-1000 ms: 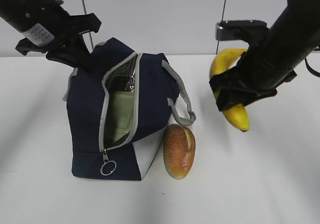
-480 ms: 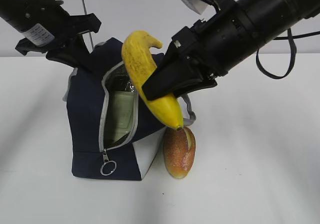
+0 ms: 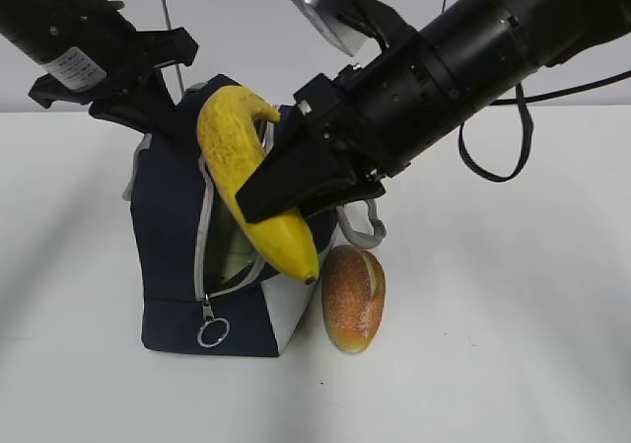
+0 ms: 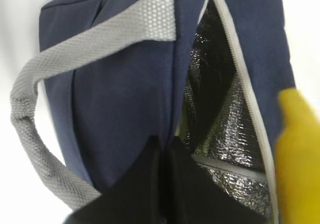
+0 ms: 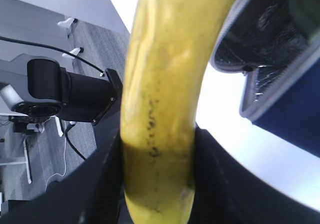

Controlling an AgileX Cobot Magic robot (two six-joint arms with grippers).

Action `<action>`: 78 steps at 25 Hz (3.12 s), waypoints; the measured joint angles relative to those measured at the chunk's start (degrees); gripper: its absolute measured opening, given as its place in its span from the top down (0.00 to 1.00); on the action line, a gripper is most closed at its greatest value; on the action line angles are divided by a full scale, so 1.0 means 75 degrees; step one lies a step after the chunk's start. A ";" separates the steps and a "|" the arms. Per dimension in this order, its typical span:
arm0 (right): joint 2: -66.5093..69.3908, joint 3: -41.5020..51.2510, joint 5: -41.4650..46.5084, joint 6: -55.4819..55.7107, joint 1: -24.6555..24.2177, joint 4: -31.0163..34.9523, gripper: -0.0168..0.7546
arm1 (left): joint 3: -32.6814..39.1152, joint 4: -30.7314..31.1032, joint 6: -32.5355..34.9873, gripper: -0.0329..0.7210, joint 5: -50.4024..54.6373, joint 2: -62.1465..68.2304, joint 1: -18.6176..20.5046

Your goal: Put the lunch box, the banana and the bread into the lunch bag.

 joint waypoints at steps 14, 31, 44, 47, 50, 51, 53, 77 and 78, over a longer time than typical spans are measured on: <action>0.1563 -0.1005 -0.0013 0.0518 0.0237 -0.0021 0.58 | 0.0000 0.0014 0.0000 0.96 -0.0008 0.0000 0.0000; 0.3314 -0.3943 -0.0459 0.4549 0.0237 -0.1994 0.54 | 0.0000 0.0017 0.0000 0.96 -0.0008 0.0000 0.0000; 0.2892 -0.4040 -0.0018 0.4598 0.0237 -0.2491 0.23 | 0.0000 0.0032 0.0000 0.96 -0.0001 0.0000 0.0000; 0.2241 -0.4040 0.0052 0.4598 0.0237 -0.2913 0.23 | 0.0000 0.0041 0.0000 0.96 -0.0001 0.0000 0.0000; 0.1520 -0.4026 0.0165 0.4598 0.0237 -0.3404 0.23 | 0.0000 0.0051 0.0000 0.96 -0.0001 0.0000 0.0000; 0.1337 -0.3980 0.0162 0.4618 0.0237 -0.3546 0.23 | 0.0000 0.0053 0.0000 0.96 -0.0001 0.0000 0.0000; 0.0920 -0.3778 0.0180 0.4695 0.0237 -0.3894 0.23 | 0.0000 0.0059 0.0000 0.96 -0.0001 0.0000 0.0000; -0.0166 0.2048 -0.3277 0.4992 0.0237 -0.4734 0.17 | 0.0000 0.0068 0.0000 0.96 0.0044 0.0000 0.0000; 0.0008 0.2048 -0.3494 0.4992 0.0237 -0.4662 0.15 | 0.0000 0.0068 0.0000 0.96 0.0050 0.0000 0.0000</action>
